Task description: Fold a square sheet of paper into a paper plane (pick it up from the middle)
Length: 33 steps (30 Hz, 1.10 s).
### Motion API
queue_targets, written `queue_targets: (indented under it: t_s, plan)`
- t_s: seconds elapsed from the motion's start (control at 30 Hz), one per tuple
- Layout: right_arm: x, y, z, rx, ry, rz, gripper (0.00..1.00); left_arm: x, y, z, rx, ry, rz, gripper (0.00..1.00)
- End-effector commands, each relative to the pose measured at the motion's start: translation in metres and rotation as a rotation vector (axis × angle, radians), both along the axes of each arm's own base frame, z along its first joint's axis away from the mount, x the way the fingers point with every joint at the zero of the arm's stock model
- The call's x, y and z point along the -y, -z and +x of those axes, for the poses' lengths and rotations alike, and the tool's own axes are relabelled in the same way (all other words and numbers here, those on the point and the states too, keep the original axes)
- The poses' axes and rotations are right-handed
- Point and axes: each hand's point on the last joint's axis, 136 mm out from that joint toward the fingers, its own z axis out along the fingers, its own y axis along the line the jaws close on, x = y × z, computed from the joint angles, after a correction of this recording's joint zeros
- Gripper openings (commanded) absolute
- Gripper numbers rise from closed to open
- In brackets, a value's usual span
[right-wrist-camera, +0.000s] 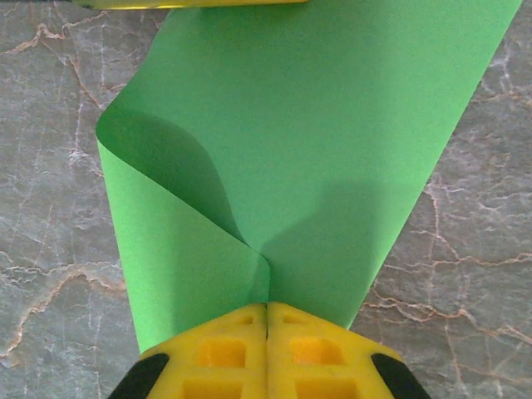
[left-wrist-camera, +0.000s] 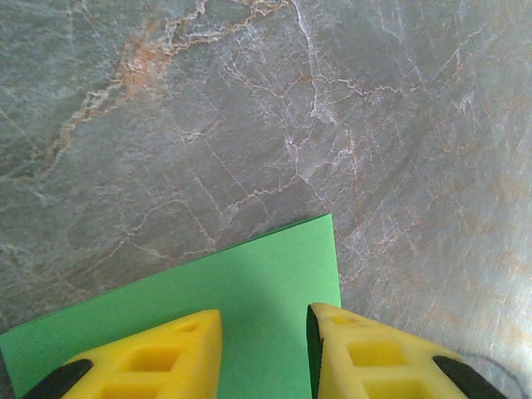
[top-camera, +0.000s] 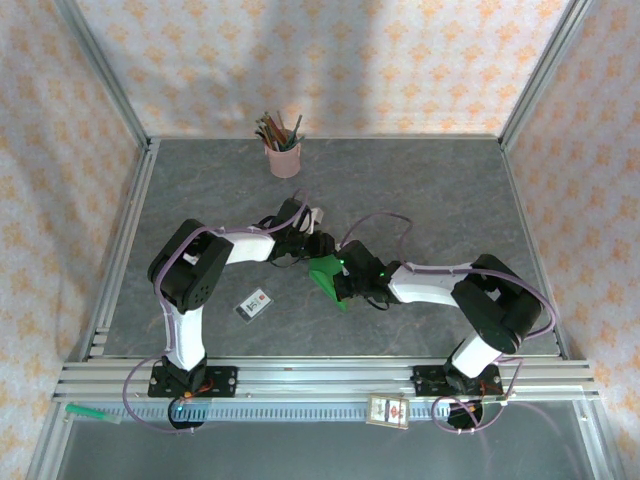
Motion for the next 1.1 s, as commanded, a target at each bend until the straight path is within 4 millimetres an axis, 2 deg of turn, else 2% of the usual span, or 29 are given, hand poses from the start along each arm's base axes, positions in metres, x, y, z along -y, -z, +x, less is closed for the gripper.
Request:
queue_targets:
  t_s: [0.0, 0.27, 0.8, 1.07]
  plan:
    - [0.006, -0.007, 0.004, 0.023, 0.008, -0.015, 0.06, -0.018, 0.051, -0.026, -0.135, 0.000, 0.115, 0.34]
    - [0.003, -0.014, 0.004, 0.030, 0.003, 0.002, 0.06, -0.018, 0.050, -0.026, -0.133, 0.002, 0.116, 0.34]
    - [0.009, 0.009, 0.002, -0.002, 0.009, -0.052, 0.05, -0.018, 0.051, -0.027, -0.137, 0.005, 0.116, 0.33]
    - [0.012, 0.009, 0.002, 0.002, 0.013, -0.063, 0.05, -0.018, 0.051, -0.026, -0.138, 0.001, 0.113, 0.34]
